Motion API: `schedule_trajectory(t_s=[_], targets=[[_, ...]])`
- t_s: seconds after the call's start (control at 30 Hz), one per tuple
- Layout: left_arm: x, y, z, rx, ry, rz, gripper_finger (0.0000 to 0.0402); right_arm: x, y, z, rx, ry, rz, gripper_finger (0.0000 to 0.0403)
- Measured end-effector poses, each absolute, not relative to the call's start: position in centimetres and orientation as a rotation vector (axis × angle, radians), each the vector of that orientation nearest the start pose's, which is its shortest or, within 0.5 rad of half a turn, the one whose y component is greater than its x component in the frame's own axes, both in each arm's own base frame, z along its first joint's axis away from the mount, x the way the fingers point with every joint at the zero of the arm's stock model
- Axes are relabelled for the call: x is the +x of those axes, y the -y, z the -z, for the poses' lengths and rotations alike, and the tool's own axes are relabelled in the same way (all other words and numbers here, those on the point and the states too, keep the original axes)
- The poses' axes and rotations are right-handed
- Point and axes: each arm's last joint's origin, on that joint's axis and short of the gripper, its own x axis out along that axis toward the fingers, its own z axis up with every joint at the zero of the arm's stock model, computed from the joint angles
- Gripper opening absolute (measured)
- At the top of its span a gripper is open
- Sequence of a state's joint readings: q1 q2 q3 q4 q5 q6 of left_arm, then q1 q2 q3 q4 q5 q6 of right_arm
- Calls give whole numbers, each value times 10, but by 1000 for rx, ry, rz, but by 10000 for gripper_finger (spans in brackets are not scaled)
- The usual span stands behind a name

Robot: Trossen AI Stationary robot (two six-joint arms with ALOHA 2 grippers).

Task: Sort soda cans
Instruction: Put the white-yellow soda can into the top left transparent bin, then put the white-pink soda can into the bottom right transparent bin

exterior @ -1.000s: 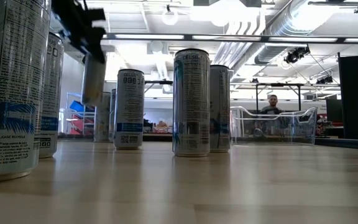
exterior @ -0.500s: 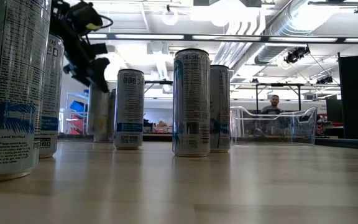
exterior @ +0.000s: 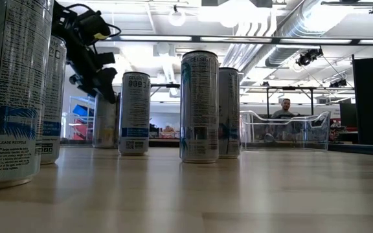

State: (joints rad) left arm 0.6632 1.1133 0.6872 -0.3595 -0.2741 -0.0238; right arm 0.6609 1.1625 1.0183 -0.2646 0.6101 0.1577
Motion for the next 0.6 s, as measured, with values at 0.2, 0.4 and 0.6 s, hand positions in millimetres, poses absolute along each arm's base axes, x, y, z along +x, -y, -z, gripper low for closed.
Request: schedule_trajectory(t_s=[0.2,0.4,0.6], targets=[[168,-142,-237,-197,-806,-891,328,208,-140,-334,-83,-325,6,320],[167,-137,-268,-196,-763,-845,330,208,-140,-334,-59,-325,11,320],[164,-125,-293,-169,-712,-809,330,213,-131,-331,17,-338,86,320]])
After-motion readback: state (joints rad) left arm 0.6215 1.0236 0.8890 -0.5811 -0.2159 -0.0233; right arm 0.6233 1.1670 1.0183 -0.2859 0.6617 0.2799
